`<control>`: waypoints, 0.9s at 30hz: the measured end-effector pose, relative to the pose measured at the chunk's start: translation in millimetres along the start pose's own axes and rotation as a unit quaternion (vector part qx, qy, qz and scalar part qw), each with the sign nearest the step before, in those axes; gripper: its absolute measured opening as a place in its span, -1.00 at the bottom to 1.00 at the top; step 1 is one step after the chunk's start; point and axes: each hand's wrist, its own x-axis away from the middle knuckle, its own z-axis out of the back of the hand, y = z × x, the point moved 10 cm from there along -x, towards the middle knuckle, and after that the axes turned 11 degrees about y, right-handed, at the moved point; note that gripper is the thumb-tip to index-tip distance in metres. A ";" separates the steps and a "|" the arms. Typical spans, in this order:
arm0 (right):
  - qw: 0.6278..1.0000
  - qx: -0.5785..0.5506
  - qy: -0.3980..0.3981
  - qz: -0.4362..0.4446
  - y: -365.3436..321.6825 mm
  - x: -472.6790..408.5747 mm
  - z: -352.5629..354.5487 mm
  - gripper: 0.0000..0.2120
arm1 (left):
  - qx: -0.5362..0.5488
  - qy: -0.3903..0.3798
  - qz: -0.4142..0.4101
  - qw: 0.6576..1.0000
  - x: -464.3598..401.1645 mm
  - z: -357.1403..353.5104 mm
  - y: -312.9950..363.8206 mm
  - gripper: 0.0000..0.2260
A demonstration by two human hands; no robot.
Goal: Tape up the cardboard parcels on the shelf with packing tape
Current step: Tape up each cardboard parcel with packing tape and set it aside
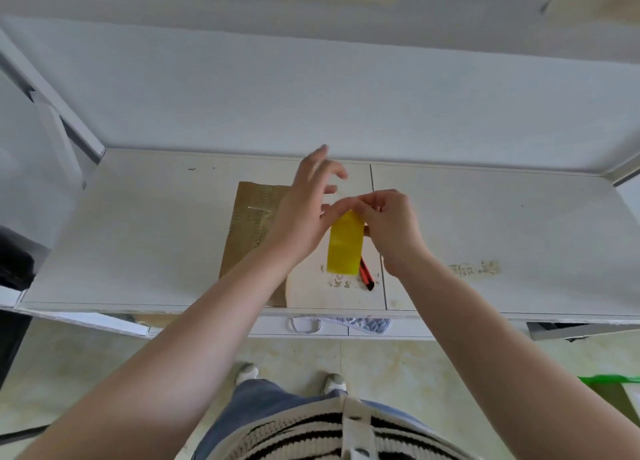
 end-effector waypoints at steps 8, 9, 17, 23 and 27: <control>1.000 0.001 -0.016 -0.003 10.0 -1.8 -3.6 -0.74 | 0.043 0.012 0.195 0.980 12.7 -15.6 -28.0 -0.84; 1.000 0.000 -0.014 -0.007 12.7 -2.6 -3.9 -0.75 | 0.038 0.005 0.212 0.977 14.1 -19.4 -30.2 -0.81; 0.994 -0.085 -0.030 -0.064 17.7 -7.5 -0.3 -0.76 | 0.040 -0.064 0.300 0.951 25.3 -45.4 -46.6 -0.65; 0.992 -0.079 -0.057 -0.079 38.2 -10.6 -7.4 -0.77 | -0.060 -0.130 0.299 0.943 25.8 -55.5 -58.8 -0.56; 0.993 -0.103 0.029 -0.054 59.4 -34.3 15.7 -0.86 | -0.070 -0.073 0.301 0.948 21.2 -44.1 -62.9 -0.58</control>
